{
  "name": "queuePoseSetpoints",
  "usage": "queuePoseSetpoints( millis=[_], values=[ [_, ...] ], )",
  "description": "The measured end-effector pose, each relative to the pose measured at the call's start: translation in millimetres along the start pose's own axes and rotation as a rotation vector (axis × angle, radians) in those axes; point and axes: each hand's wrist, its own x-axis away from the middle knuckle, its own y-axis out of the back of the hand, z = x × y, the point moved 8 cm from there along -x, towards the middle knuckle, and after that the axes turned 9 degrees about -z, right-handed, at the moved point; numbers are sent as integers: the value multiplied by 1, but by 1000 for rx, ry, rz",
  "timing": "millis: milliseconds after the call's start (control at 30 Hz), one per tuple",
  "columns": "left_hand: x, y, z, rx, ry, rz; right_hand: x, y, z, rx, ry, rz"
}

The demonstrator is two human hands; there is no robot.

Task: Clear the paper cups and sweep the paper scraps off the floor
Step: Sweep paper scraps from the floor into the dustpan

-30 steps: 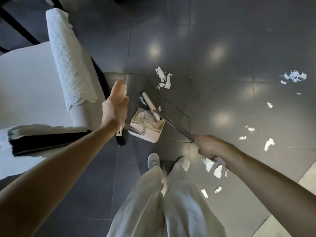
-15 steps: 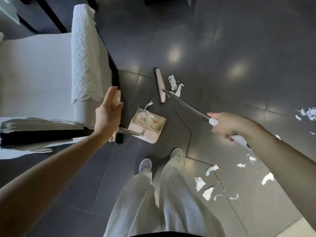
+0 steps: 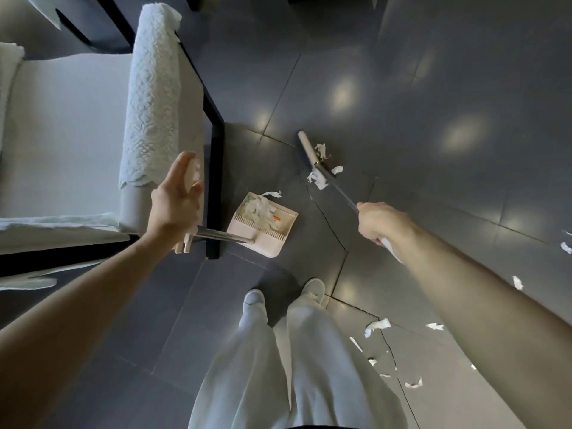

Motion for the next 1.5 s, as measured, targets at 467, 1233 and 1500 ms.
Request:
queuePoseSetpoints(
  millis=[467,1233,1500],
  values=[
    [-3,-5,-14,-5,-87,54,101,-53,-5,-419,104,285],
    [-19,2,8,41,-50,35,-34,39,-18,-100,-65,5],
    [-38,1,13,58,-51,-4,-12,14,44,-31,127,177]
  ],
)
